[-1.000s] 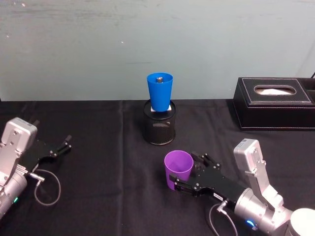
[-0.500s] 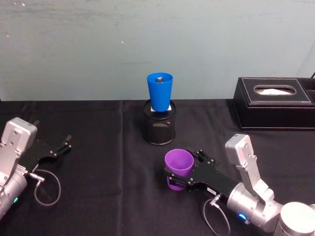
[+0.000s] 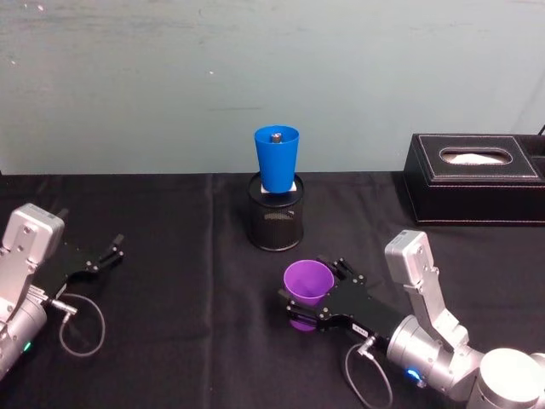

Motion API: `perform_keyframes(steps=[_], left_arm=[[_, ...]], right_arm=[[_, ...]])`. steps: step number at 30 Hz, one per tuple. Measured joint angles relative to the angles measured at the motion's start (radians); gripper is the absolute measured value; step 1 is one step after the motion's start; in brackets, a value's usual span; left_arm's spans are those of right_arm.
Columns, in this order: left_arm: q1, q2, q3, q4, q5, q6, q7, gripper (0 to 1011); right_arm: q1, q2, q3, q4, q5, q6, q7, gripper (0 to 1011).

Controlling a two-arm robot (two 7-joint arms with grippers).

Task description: Pick up one cup with a gripper and tap it against the other cup.

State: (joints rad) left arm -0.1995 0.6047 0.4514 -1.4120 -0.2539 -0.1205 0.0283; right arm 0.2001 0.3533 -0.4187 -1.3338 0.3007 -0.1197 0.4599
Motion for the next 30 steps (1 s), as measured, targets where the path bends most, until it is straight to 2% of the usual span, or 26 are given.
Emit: perform_keyframes(steps=[21, 27, 30], left_arm=[[0.000, 0.000, 0.000, 0.000, 0.000, 0.000, 0.000, 1000], [0.000, 0.000, 0.000, 0.000, 0.000, 0.000, 0.000, 1000], [0.000, 0.000, 0.000, 0.000, 0.000, 0.000, 0.000, 1000]], right_arm=[[-0.006, -0.013, 0.003, 0.003, -0.012, 0.000, 0.002, 1004], [-0.006, -0.012, 0.002, 0.003, -0.011, 0.000, 0.002, 909], [-0.006, -0.012, 0.002, 0.002, -0.011, 0.000, 0.002, 812]])
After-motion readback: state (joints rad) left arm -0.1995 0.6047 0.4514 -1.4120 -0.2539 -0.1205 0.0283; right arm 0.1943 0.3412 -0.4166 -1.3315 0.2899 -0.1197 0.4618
